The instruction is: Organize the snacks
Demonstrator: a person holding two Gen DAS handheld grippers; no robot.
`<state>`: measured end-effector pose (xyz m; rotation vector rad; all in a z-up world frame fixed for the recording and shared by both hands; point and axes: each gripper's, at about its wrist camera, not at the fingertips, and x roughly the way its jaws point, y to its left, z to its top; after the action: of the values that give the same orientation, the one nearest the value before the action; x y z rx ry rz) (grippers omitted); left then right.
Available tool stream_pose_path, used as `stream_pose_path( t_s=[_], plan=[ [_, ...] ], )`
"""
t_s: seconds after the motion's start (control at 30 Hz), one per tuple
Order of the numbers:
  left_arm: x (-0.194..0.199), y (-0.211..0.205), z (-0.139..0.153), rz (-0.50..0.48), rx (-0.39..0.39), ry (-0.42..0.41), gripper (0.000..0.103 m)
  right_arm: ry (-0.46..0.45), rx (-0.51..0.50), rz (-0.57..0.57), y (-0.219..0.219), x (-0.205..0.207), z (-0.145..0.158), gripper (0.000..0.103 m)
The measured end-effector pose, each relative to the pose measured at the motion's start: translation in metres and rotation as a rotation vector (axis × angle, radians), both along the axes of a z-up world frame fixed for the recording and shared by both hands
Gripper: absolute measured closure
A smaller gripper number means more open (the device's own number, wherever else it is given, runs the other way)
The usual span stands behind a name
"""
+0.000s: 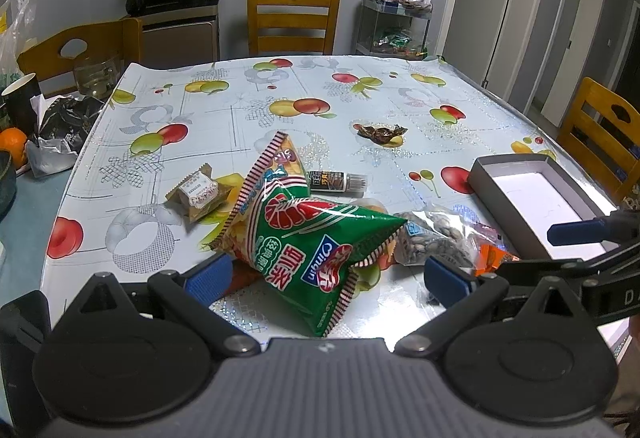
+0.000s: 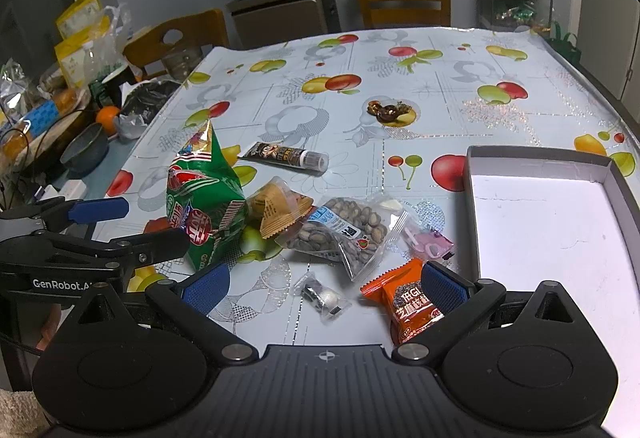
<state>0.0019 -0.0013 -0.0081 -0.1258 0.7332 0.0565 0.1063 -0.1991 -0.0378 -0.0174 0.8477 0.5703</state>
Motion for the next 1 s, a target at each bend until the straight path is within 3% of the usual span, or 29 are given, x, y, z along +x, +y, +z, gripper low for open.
stream_pose_path(
  t_s=[1.0],
  plan=[
    [0.0022, -0.0010, -0.0038, 0.002, -0.003, 0.005, 0.000, 0.013, 0.001, 0.000, -0.0003, 0.0017, -0.0039, 0.000]
  ],
)
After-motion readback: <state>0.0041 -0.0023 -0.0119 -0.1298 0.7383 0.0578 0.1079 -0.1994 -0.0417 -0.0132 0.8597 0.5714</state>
